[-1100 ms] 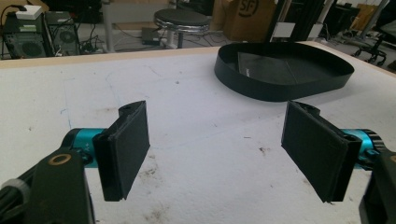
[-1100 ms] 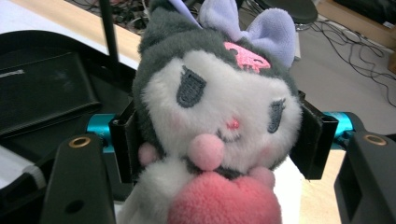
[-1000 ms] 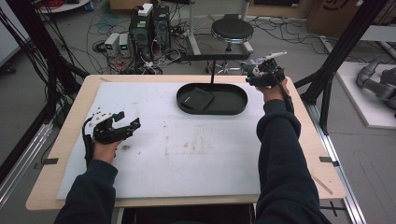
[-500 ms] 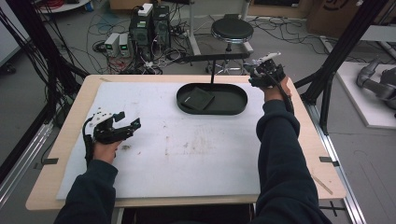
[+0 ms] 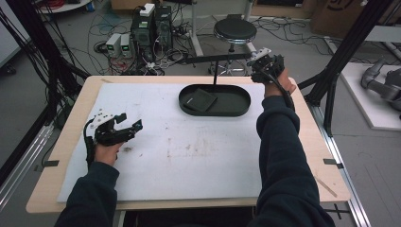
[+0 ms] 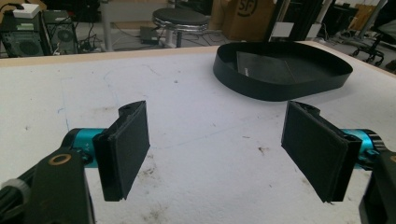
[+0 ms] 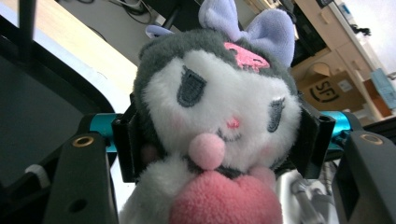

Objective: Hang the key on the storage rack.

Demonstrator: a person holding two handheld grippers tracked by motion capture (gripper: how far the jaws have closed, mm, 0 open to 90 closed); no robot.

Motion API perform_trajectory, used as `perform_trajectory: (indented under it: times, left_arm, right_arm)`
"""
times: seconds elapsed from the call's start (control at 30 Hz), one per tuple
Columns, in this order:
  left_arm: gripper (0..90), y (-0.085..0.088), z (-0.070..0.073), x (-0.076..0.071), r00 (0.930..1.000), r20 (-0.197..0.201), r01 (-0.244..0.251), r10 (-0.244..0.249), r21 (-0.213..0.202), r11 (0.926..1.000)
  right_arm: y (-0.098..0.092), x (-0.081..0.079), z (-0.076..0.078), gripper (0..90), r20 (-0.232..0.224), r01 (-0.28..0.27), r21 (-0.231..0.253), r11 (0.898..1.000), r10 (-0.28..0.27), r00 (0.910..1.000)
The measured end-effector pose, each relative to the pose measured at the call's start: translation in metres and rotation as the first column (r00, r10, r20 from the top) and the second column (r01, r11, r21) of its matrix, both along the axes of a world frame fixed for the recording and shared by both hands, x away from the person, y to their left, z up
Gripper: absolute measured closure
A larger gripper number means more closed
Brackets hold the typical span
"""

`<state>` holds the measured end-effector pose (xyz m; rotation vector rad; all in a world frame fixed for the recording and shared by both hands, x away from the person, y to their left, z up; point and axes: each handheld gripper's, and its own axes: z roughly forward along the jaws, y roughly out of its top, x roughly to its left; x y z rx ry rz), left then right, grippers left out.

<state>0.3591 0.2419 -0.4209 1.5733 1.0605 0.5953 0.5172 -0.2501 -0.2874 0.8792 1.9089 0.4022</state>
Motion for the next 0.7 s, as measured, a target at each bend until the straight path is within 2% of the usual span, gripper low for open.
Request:
perform_trajectory:
  times: [0.1, 0.23, 0.27, 0.4, 0.47, 0.57, 0.7]
  left_arm:
    - [23.3, 0.000, 0.000, 0.000, 1.0000, -0.001, 0.001, -0.001, -0.001, 1.0000]
    - [23.3, 0.000, 0.000, 0.000, 1.0000, 0.001, 0.001, -0.001, -0.002, 1.0000]
    - [23.3, 0.000, 0.000, 0.000, 1.0000, 0.002, 0.001, -0.001, -0.002, 1.0000]
    - [23.3, 0.000, 0.000, 0.000, 1.0000, 0.001, -0.001, 0.001, -0.003, 1.0000]
    - [23.3, 0.000, 0.000, 0.000, 1.0000, 0.000, -0.002, 0.002, -0.003, 1.0000]
    - [23.3, 0.000, 0.000, 0.000, 1.0000, -0.001, 0.002, -0.002, -0.002, 1.0000]
    - [23.3, 0.000, 0.000, 0.000, 1.0000, 0.001, 0.000, 0.000, -0.002, 1.0000]
  right_arm:
    - [0.002, 0.001, 0.002, 34.0, 0.007, -0.005, -0.020, 1.000, 0.005, 1.0000]
    - [0.003, 0.003, 0.003, 33.9, 0.017, 0.005, -0.090, 0.996, -0.003, 0.9998]
    - [0.003, 0.004, 0.003, 33.9, 0.014, 0.004, -0.092, 0.996, -0.003, 0.9999]
    - [0.004, 0.010, 0.002, 33.9, -0.001, 0.011, -0.086, 0.996, -0.011, 0.9999]
    - [0.002, 0.013, -0.002, 33.9, -0.019, 0.033, -0.076, 0.997, -0.035, 0.9992]
    - [0.001, 0.019, -0.009, 33.9, -0.066, 0.058, -0.044, 0.997, -0.061, 0.9959]
    - [0.006, 0.025, -0.023, 33.9, -0.114, 0.048, 0.018, 0.999, -0.045, 0.9924]
